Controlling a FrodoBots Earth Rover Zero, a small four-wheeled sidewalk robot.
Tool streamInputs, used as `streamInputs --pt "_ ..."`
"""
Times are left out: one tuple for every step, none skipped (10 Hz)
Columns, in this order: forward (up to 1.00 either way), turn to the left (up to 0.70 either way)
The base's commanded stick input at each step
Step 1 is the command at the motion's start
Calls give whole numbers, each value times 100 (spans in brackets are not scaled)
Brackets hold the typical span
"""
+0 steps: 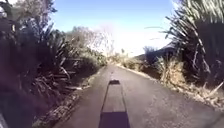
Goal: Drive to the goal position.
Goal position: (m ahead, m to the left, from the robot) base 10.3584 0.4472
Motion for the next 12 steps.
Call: streamInputs --pt "85 0" --pt "85 0" --pt "85 0" --pt "85 0" --pt "85 0" --pt "85 0" --pt "85 0" --pt "85 0" --pt "85 0" --pt "85 0" --pt "85 -4" --pt "85 -16"
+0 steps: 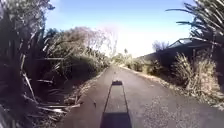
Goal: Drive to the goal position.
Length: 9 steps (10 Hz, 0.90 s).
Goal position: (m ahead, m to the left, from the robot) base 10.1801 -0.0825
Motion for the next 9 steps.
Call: streamInputs --pt "85 -28" --pt "85 0" --pt "85 0" --pt "85 0" --pt "85 0" --pt "85 0" --pt "85 0" --pt "85 0" --pt "85 0"
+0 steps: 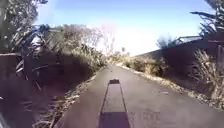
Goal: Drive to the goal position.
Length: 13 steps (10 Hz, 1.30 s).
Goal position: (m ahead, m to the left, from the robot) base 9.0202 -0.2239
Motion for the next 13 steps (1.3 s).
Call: streamInputs --pt "85 0" --pt "85 0" --pt "85 0" --pt "85 0" --pt "85 0" --pt "85 0" --pt "85 0" --pt "85 -5" --pt "85 -17" --pt "85 -28" --pt "85 -28" --pt "85 -16" --pt "85 -3"
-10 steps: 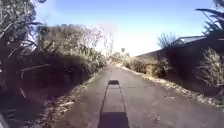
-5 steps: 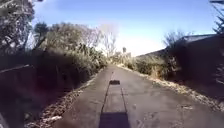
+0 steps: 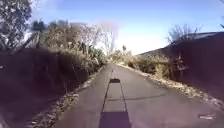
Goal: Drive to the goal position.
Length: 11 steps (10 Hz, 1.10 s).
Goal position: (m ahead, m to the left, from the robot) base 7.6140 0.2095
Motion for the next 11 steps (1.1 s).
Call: streamInputs --pt "85 0" --pt "85 0" --pt "85 0" --pt "85 0" --pt "85 0" --pt "85 0" --pt "85 0" --pt "85 0" --pt "85 0" --pt "85 0" --pt "85 0"
